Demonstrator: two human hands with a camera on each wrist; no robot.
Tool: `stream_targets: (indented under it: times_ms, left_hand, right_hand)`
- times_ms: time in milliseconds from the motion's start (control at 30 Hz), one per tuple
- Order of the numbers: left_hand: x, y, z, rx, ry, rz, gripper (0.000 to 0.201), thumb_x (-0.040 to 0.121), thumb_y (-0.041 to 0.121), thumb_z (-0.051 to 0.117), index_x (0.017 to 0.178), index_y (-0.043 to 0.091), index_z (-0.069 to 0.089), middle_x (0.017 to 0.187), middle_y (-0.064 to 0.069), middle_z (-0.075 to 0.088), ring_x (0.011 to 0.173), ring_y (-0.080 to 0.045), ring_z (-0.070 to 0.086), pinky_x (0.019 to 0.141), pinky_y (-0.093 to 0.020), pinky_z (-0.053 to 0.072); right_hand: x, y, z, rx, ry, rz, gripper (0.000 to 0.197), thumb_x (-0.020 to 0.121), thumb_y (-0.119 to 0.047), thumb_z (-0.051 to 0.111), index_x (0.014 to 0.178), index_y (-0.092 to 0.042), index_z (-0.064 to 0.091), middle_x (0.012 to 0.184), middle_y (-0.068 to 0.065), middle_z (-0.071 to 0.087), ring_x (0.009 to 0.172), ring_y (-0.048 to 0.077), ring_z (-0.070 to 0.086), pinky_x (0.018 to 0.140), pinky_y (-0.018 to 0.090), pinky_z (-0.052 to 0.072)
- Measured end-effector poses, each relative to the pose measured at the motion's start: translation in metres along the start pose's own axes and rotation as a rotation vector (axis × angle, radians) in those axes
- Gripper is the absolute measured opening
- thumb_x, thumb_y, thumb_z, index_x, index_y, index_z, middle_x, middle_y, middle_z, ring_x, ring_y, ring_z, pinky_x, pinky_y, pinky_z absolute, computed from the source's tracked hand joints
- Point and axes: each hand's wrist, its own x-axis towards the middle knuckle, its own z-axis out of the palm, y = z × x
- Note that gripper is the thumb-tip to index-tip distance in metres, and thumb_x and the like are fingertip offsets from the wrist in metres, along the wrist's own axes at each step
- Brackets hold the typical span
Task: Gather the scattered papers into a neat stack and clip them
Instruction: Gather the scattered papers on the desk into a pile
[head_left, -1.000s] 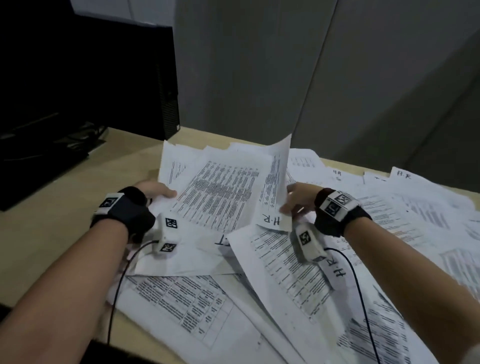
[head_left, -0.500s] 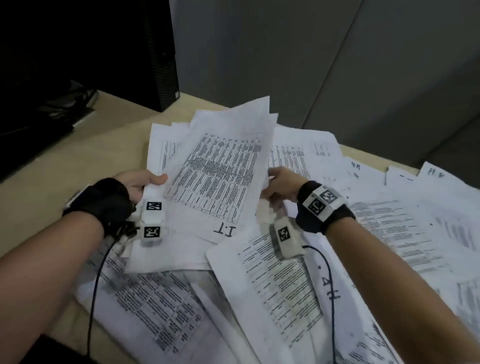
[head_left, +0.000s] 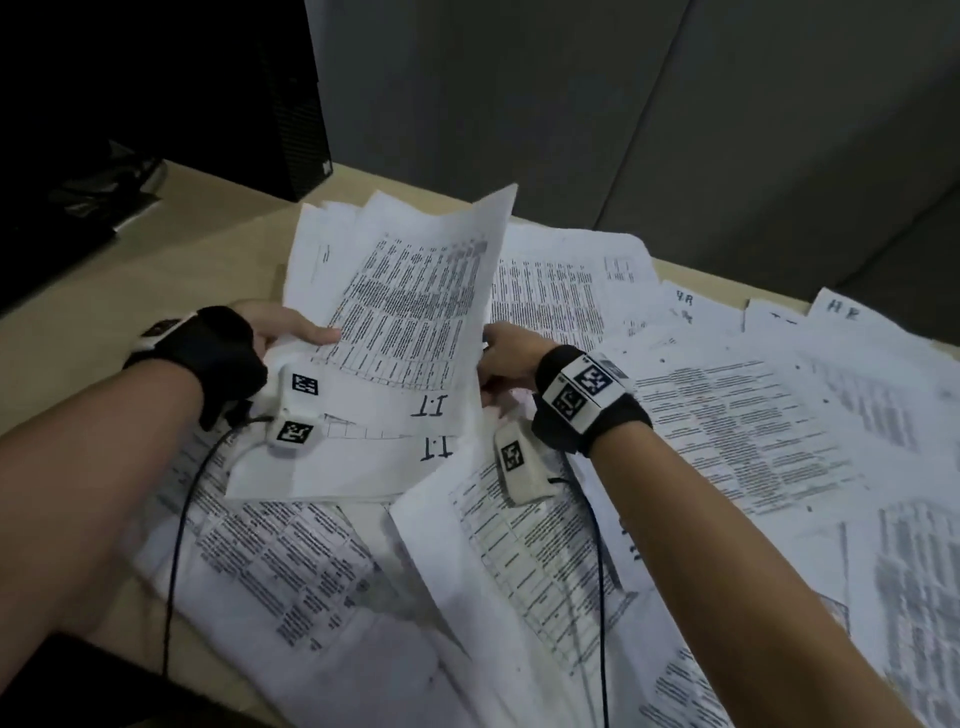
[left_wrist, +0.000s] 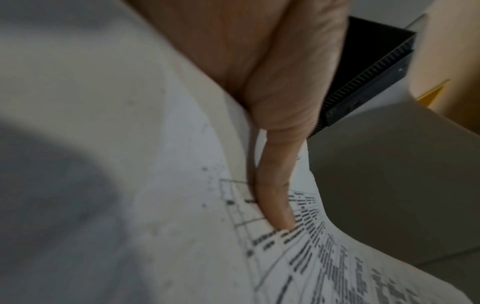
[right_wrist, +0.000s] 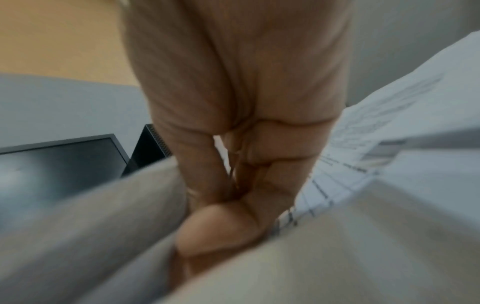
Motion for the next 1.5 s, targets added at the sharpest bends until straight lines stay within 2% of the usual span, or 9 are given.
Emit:
stream_targets:
  times_ms: [67, 200, 433, 600, 733, 867, 1200, 1367, 1500]
  left_hand:
    - [-0.004, -0.002, 0.002, -0.018, 0.088, 0.145, 0.048, 0.073, 0.013, 0.075, 0.117, 0.004, 0.059, 0.120, -0.015, 0.062, 0.101, -0.028, 0.061, 0.093, -0.043, 0.049]
    - [-0.014, -0.019, 0.000, -0.047, 0.254, 0.371, 0.037, 0.082, 0.002, 0.067, 0.117, -0.002, 0.056, 0.114, -0.009, 0.058, 0.106, -0.024, 0.055, 0.099, -0.036, 0.041]
    - [-0.007, -0.045, -0.025, 0.115, 0.172, 0.355, 0.063, 0.053, 0.022, 0.084, 0.109, -0.001, 0.065, 0.112, -0.016, 0.068, 0.106, -0.034, 0.063, 0.103, -0.050, 0.042]
    - [-0.033, -0.036, -0.004, 0.215, 0.093, 0.297, 0.041, 0.076, 0.010, 0.072, 0.112, -0.005, 0.060, 0.119, -0.023, 0.063, 0.112, -0.040, 0.058, 0.105, -0.052, 0.039]
    - [-0.042, -0.036, 0.027, 0.219, -0.036, 0.251, 0.069, 0.063, 0.014, 0.084, 0.123, -0.001, 0.053, 0.131, -0.014, 0.055, 0.126, -0.034, 0.049, 0.109, -0.050, 0.034]
    - [-0.065, -0.042, 0.063, 0.183, -0.086, 0.356, 0.053, 0.085, -0.011, 0.055, 0.135, 0.002, 0.043, 0.138, -0.015, 0.049, 0.129, -0.034, 0.044, 0.111, -0.050, 0.029]
    - [-0.079, -0.054, 0.068, 0.049, -0.130, 0.328, 0.044, 0.093, 0.007, 0.054, 0.134, 0.000, 0.042, 0.130, -0.010, 0.052, 0.120, -0.031, 0.050, 0.108, -0.046, 0.034]
    - [-0.083, -0.054, 0.112, -0.019, -0.249, 0.324, 0.019, 0.095, 0.001, 0.043, 0.108, -0.003, 0.056, 0.111, -0.013, 0.064, 0.075, -0.027, 0.066, 0.084, -0.041, 0.046]
    - [-0.090, -0.053, 0.108, -0.048, -0.251, 0.317, 0.038, 0.092, 0.014, 0.055, 0.127, -0.001, 0.051, 0.097, -0.011, 0.072, 0.092, -0.029, 0.065, 0.087, -0.044, 0.048]
  right_hand:
    - [-0.020, 0.006, -0.005, 0.103, 0.049, -0.066, 0.029, 0.084, 0.011, 0.054, 0.110, 0.000, 0.047, 0.086, 0.023, 0.063, 0.049, 0.019, 0.063, 0.053, 0.031, 0.057]
    - [-0.069, 0.035, -0.023, -0.002, 0.363, -0.138, 0.042, 0.087, -0.013, 0.063, 0.125, -0.008, 0.047, 0.092, 0.006, 0.059, 0.070, 0.014, 0.056, 0.061, 0.024, 0.050]
    - [-0.142, 0.118, -0.077, -0.552, 0.591, 0.467, 0.075, 0.089, -0.047, 0.053, 0.143, -0.001, 0.027, 0.149, 0.018, 0.032, 0.136, 0.031, 0.032, 0.111, 0.036, 0.028]
    - [-0.145, 0.160, -0.095, -0.347, 0.598, 0.618, 0.097, 0.046, -0.054, 0.085, 0.119, 0.003, 0.055, 0.114, 0.018, 0.065, 0.103, 0.029, 0.062, 0.088, 0.037, 0.049]
    - [-0.146, 0.147, -0.073, -0.456, 0.591, 0.532, 0.092, 0.065, -0.048, 0.079, 0.136, -0.006, 0.038, 0.135, 0.013, 0.051, 0.121, 0.031, 0.049, 0.100, 0.042, 0.041]
    - [-0.151, 0.129, -0.048, -0.554, 0.545, 0.407, 0.081, 0.072, -0.036, 0.077, 0.138, -0.012, 0.036, 0.141, 0.011, 0.044, 0.127, 0.030, 0.044, 0.102, 0.039, 0.039]
    - [-0.155, 0.136, -0.026, -0.296, 0.676, 0.439, 0.097, 0.059, -0.042, 0.084, 0.136, -0.012, 0.035, 0.141, 0.018, 0.034, 0.125, 0.037, 0.042, 0.100, 0.045, 0.042]
    - [-0.139, 0.113, -0.013, -0.175, 0.573, 0.279, 0.088, 0.059, -0.027, 0.086, 0.133, -0.020, 0.039, 0.135, 0.016, 0.039, 0.109, 0.034, 0.054, 0.093, 0.044, 0.050]
    - [-0.130, 0.106, 0.005, -0.280, 0.536, 0.149, 0.080, 0.065, -0.022, 0.083, 0.132, -0.024, 0.041, 0.134, 0.011, 0.037, 0.115, 0.032, 0.049, 0.090, 0.034, 0.048]
